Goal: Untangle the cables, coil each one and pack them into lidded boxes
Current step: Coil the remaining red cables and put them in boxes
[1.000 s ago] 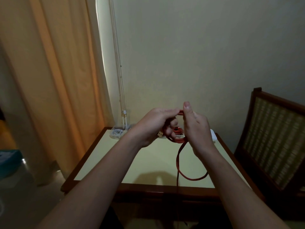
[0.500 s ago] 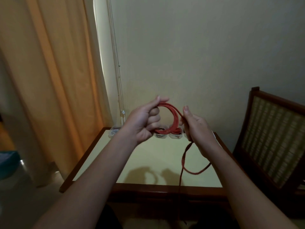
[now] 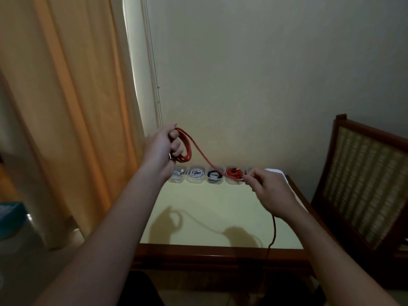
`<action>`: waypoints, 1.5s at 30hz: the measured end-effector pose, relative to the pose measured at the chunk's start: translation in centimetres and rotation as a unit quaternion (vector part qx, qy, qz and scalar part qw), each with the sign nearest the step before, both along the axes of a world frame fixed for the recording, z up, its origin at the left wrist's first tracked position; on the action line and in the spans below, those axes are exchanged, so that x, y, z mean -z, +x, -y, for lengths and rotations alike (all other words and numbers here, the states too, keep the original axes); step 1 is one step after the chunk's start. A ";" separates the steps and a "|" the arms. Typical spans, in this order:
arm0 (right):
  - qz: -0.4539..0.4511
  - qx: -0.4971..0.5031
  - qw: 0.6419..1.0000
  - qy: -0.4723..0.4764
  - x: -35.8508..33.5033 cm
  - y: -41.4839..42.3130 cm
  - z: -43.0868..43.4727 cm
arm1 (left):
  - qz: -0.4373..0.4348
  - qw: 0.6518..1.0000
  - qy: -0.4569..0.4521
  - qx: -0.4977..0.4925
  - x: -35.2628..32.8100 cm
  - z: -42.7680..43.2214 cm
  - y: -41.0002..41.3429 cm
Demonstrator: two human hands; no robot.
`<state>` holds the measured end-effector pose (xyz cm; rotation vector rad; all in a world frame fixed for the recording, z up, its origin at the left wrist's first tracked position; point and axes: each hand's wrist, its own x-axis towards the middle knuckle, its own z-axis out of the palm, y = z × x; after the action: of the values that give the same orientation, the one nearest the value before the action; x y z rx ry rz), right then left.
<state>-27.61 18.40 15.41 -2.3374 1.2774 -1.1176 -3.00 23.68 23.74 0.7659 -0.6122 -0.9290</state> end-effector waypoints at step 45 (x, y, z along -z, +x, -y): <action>0.175 -0.066 0.978 0.094 -0.7 0.6 -2.0 | 0.521 0.850 0.059 0.047 4.0 -1.0 -2.9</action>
<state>-27.02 20.40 16.14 -1.9495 1.0341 -1.2364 -5.87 24.69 19.78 1.3652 -1.5625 -0.5714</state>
